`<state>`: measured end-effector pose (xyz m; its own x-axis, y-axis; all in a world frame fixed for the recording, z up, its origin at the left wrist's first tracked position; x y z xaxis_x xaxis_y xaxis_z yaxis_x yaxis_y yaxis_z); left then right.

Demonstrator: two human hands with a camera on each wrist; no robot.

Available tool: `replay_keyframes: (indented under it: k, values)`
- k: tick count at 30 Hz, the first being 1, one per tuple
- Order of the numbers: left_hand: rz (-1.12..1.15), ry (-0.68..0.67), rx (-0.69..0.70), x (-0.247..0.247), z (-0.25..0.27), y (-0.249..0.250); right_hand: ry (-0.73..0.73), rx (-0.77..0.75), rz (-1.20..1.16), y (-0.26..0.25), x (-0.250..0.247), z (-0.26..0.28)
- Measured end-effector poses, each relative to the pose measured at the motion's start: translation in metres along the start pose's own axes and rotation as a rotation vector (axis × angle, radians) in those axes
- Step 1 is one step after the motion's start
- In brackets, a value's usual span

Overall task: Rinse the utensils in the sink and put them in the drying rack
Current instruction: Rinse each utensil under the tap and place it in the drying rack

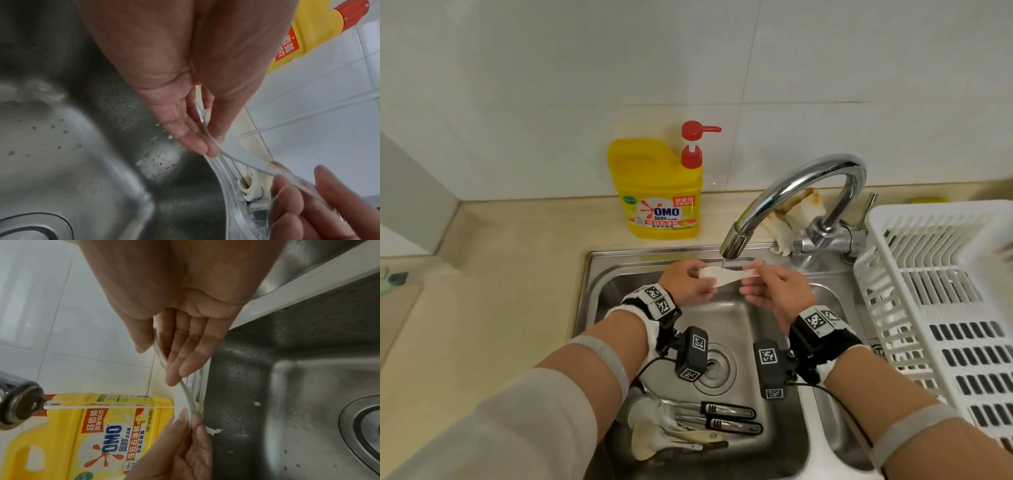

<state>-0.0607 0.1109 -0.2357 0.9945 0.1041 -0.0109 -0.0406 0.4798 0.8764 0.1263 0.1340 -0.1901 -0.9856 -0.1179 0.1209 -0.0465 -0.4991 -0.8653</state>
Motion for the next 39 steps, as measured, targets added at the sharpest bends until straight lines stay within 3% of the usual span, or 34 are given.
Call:
replay_keyframes:
  k: [12,15,21,25,31,39]
  values:
    - [-0.011,-0.057,0.018,0.007,0.005,-0.002,0.034,-0.08,0.025,0.001,0.001,-0.012]
    - [-0.098,-0.034,0.061,0.001,0.009,-0.002,0.008,-0.083,0.041,0.005,0.006,-0.014]
    - [-0.024,-0.026,0.063,0.002,0.013,-0.003,-0.016,-0.051,0.019,0.009,0.008,-0.015]
    - [-0.098,0.053,0.036,-0.004,0.014,-0.004,-0.021,-0.047,-0.001,0.008,0.007,-0.016]
    - [-0.027,-0.048,0.069,0.01,0.02,0.004,-0.016,-0.038,0.029,0.011,0.007,-0.018]
    - [0.019,0.036,0.08,0.0,0.014,0.002,-0.025,-0.026,-0.017,0.016,0.007,-0.017]
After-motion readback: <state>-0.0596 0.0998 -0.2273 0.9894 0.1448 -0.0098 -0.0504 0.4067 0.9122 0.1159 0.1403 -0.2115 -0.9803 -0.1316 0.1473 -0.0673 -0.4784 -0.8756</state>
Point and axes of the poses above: each hand's wrist, its own z-axis away from the middle knuckle, its own x-axis out of the palm, y = z × x, the point moved 9 cm from there along -z, towards the middle knuckle, and after that the axes turned 2 degrees about x, right-handed, at the moved point
